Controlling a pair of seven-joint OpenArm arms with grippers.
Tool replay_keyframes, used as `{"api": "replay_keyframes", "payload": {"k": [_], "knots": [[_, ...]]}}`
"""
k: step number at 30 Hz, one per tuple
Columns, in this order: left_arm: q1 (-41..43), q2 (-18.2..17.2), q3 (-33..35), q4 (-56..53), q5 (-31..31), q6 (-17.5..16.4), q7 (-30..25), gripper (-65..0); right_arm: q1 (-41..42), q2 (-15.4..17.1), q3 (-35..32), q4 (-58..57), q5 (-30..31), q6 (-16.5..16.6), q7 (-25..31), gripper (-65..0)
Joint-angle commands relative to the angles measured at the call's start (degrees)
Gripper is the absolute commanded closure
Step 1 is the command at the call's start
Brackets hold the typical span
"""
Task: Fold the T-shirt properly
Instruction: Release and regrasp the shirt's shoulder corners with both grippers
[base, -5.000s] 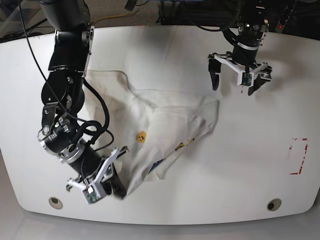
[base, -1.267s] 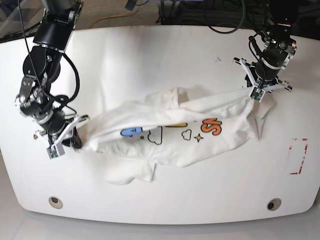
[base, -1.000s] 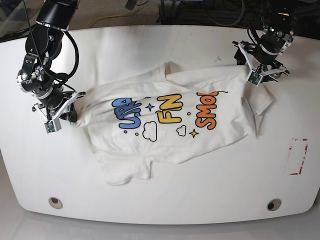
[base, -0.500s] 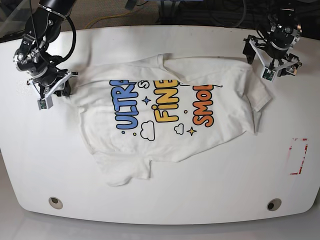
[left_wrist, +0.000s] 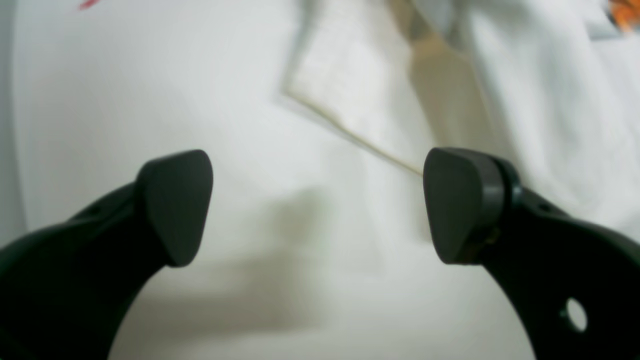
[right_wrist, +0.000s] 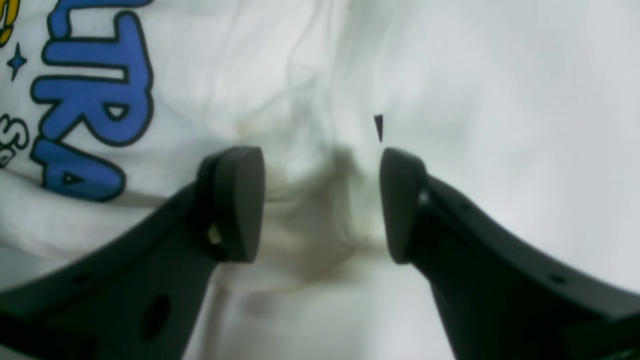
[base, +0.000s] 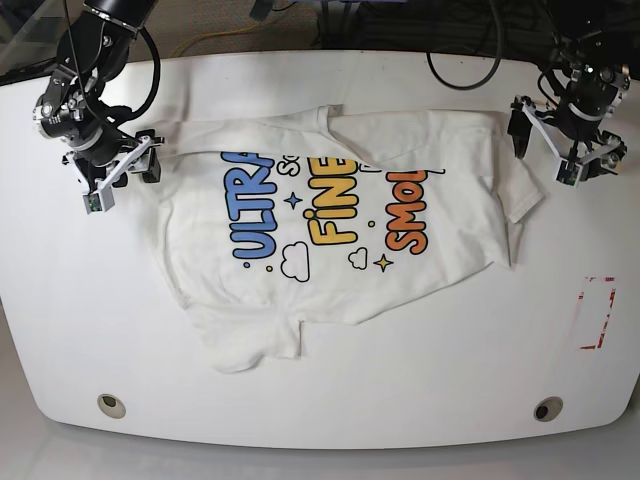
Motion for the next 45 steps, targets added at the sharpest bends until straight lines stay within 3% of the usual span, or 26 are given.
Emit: {"api": "replay_keyframes", "payload": {"k": [1, 10, 20, 25, 28, 33, 35, 39, 45], "knots": [[-4.92, -0.49, -1.20, -1.81, -0.30, -0.01, 0.87, -65.0, 0.42, 0.47, 0.29, 1.23, 0.56, 0.05, 0.99, -35.8], [-14.76, -0.66, -1.11, -14.03, -0.30, -0.45, 3.07, -65.0, 0.60, 0.38, 0.29, 1.23, 0.65, 0.13, 0.99, -35.8], [-16.87, -3.48, 7.94, -24.84, -0.39, -0.49, 0.52, -65.0, 0.51, 0.38, 1.43, 2.99, 0.82, 0.13, 0.82, -36.1], [-16.87, -3.56, 9.09, -28.27, -0.39, -0.49, -0.53, -64.7, 0.77, -0.67, 8.46, 3.25, 8.03, 0.22, -4.10, -36.3], [-16.87, -3.56, 9.00, -28.98, -0.39, -0.49, -0.62, -57.5, 0.77, -0.85, 11.54, 3.08, 12.69, 0.22, -6.92, -36.3], [-16.79, -3.56, 9.09, -29.50, -0.13, -0.49, -0.62, -35.3, 0.51, -1.02, 14.44, -1.58, 19.28, 0.22, -10.35, -37.4], [-16.61, -3.56, 8.82, -29.41, -0.13, -0.49, -0.62, -26.5, 0.51, -1.11, 14.70, -4.05, 20.52, 0.22, -10.79, -41.4], [-16.43, -3.56, 8.65, -29.06, -0.13, -0.49, -0.36, -2.1, 0.24, -1.11, 15.32, -7.56, 23.15, 0.22, -10.96, -51.4], [-14.59, -3.56, 6.62, -24.49, -0.13, -0.49, -0.18, -0.6, -2.30, -1.20, 17.52, -8.62, 26.58, 0.22, -11.31, -50.9]]}}
